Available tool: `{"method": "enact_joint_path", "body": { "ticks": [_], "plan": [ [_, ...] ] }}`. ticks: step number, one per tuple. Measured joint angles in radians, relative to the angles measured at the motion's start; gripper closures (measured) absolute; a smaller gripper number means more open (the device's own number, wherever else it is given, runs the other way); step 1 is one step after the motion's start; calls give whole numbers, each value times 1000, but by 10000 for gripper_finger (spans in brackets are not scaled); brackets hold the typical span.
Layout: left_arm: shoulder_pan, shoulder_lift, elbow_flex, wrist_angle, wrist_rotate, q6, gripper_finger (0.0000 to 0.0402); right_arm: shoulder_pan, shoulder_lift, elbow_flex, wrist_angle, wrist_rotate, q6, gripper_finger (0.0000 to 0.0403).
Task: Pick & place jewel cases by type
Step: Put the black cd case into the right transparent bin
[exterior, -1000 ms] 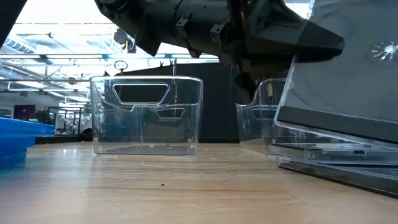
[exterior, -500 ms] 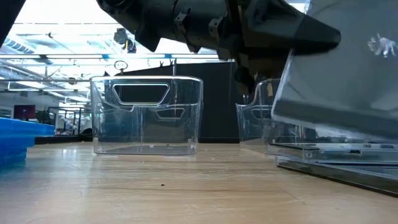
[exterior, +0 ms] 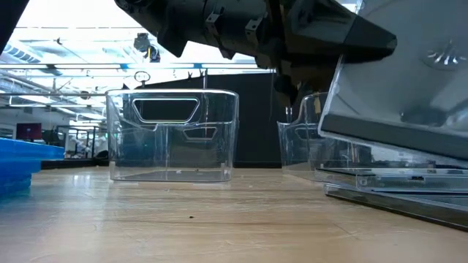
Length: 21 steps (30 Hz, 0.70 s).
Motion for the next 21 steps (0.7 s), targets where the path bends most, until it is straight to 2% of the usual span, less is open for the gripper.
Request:
{"method": "enact_joint_path", "body": {
  "ticks": [3, 6, 10, 15, 17, 21],
  "plan": [
    [0, 0, 0, 1, 0, 0, 380, -16, 18, -2, 6, -20, 1, 171],
    [0, 0, 0, 3, -5, 0, 383, -25, 21, -2, 8, -28, 1, 206],
    [2, 0, 0, 3, -9, 4, 383, -28, 20, -2, 17, -31, -4, 279],
    [1, 0, 0, 5, -3, 3, 352, -27, 19, -2, 45, -33, -30, 381],
    [0, 0, 0, 9, 1, 3, 347, -27, 12, -2, 45, -34, -44, 392],
    [1, 0, 0, 17, 33, 8, 343, -27, -9, -2, 43, -32, -44, 378]
  ]
}}
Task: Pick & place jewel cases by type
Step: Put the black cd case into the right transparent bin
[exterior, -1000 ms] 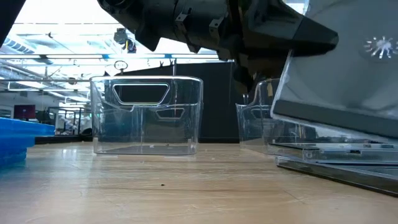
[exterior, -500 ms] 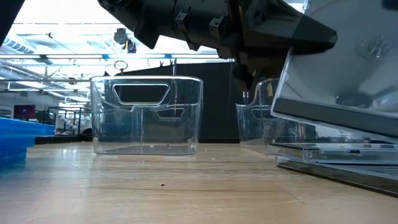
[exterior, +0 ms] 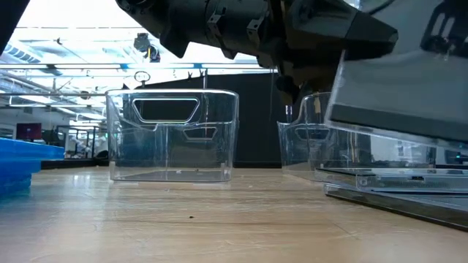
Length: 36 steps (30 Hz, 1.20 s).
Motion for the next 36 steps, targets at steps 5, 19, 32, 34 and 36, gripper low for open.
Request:
{"method": "enact_joint_path", "body": {
  "ticks": [5, 19, 32, 34, 36],
  "plan": [
    [0, -38, 0, -33, 77, 30, 340, 0, -15, 0, 8, 5, -9, 389],
    [-22, -258, 0, -340, -28, 200, 257, 3, -14, -5, 43, 1, -92, 393],
    [-48, -399, -17, -646, -86, 282, 110, 0, -21, -2, 66, 55, -133, 393],
    [-77, -458, -57, -663, -144, 306, 117, 1, -40, -2, 66, 90, -168, 393],
    [-114, -535, -115, -665, -232, 330, 135, 0, -69, -2, 58, 138, -202, 393]
  ]
}}
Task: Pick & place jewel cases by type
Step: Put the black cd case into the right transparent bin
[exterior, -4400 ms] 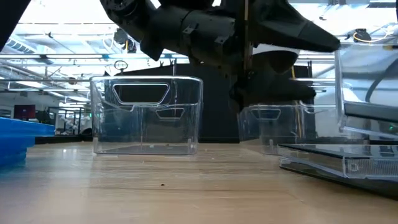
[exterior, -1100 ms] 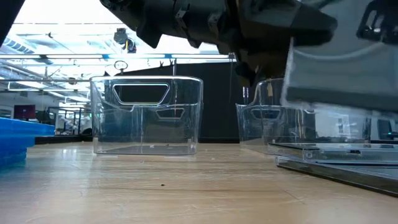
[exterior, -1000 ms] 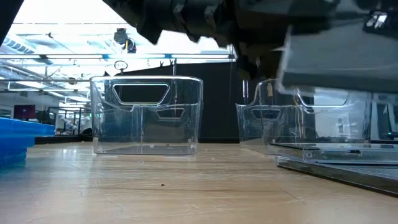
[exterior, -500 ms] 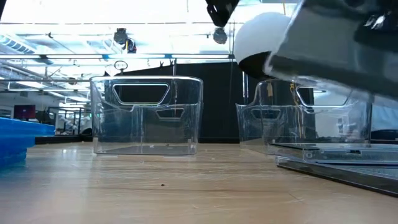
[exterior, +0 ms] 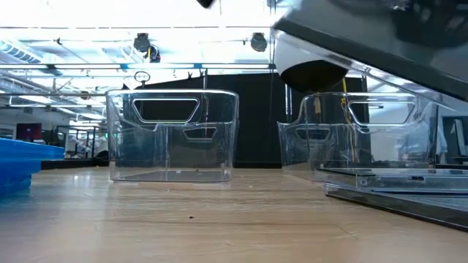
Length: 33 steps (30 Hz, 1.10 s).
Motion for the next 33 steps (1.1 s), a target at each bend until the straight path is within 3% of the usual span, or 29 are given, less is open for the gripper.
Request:
{"method": "enact_joint_path", "body": {
  "ticks": [6, 11, 14, 16, 20, 29, 33],
  "plan": [
    [-104, -242, -260, 169, -301, 28, 225, 0, -132, 1, -67, 271, -34, 393],
    [-173, -378, -538, 500, -459, 104, 316, 0, -246, 1, -140, 522, -29, 393],
    [-184, -409, -681, 682, -511, 186, 372, -12, -300, 2, -173, 599, 18, 393],
    [-178, -416, -749, 796, -516, 215, 393, -28, -328, 2, -212, 587, 53, 393],
    [-160, -417, -834, 920, -502, 244, 382, -78, -376, 1, -283, 538, 145, 392],
    [-155, -417, -839, 923, -499, 248, 397, -263, -377, 2, -348, 328, 256, 394],
    [-155, -417, -839, 920, -499, 254, 380, -352, -326, 2, -430, 215, 360, 395]
  ]
}}
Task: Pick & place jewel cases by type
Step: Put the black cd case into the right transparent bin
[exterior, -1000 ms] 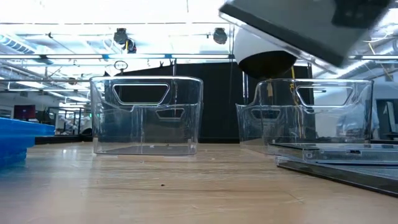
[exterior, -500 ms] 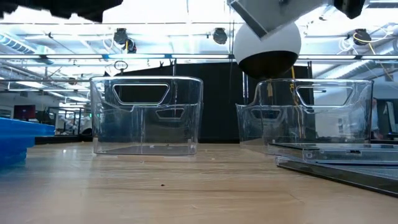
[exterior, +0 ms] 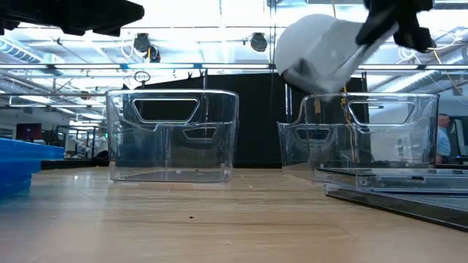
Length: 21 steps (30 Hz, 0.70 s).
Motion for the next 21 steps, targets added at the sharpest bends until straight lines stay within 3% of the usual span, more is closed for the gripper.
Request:
{"method": "enact_joint_path", "body": {
  "ticks": [5, 14, 21],
  "plan": [
    [-2, 0, 0, -1, 0, 0, 366, -85, 61, 0, -65, -109, 44, 395],
    [-2, 0, 0, -2, 1, -8, 364, -179, 143, 0, -12, -146, 91, 395],
    [-2, 0, 1, -7, 7, -26, 364, -199, 220, 0, 51, -238, 131, 395]
  ]
}}
